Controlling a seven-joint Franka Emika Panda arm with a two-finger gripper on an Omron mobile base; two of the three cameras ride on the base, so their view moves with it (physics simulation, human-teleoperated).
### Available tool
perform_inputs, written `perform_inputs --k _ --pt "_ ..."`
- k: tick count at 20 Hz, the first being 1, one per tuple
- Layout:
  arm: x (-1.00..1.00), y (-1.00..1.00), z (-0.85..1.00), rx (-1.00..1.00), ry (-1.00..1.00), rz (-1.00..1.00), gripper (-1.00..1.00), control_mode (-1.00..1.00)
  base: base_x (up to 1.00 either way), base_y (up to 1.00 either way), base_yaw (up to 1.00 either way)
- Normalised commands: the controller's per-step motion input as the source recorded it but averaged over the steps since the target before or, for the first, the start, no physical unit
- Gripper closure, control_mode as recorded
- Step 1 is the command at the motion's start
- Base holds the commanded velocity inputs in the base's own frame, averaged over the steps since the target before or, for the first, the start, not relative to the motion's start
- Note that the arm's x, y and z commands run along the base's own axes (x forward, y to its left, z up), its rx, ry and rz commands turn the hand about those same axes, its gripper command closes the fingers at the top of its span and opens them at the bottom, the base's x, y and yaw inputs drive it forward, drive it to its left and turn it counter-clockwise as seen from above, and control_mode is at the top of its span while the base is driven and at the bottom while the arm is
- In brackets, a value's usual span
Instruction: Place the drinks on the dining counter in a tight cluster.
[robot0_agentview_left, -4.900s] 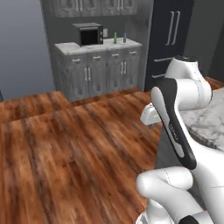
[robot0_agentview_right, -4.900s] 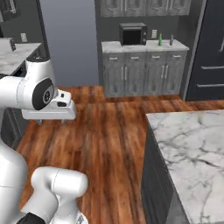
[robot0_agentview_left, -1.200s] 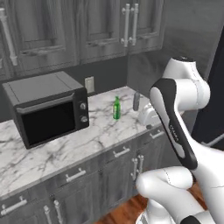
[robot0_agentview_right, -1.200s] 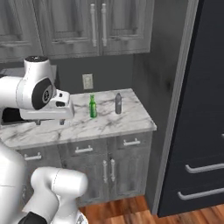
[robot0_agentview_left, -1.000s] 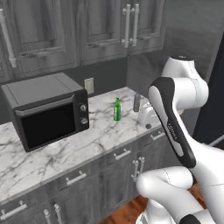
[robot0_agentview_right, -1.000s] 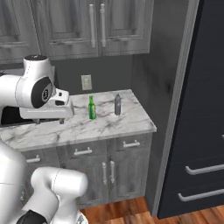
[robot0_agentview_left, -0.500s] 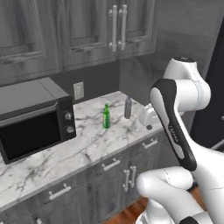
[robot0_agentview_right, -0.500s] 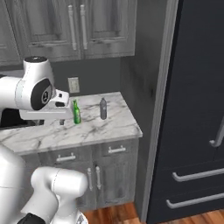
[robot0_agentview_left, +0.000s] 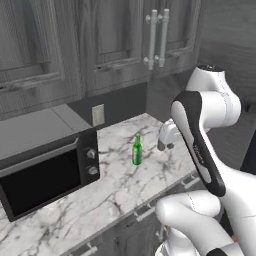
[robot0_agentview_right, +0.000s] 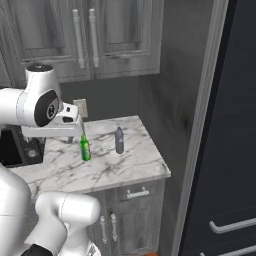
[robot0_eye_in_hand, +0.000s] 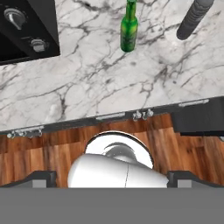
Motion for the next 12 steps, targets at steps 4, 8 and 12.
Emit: perform_inputs --k 4,8,12 --pt "0.00 0.00 0.00 0.00 0.00 0.00 -1.00 1.00 0.61 0.01 -0.01" --pt "0.00 0.00 0.00 0.00 0.00 0.00 -1.00 1.00 0.22 0.00 0.01" --pt "0.00 0.00 0.00 0.00 0.00 0.00 -1.00 1.00 0.00 0.00 0.00"
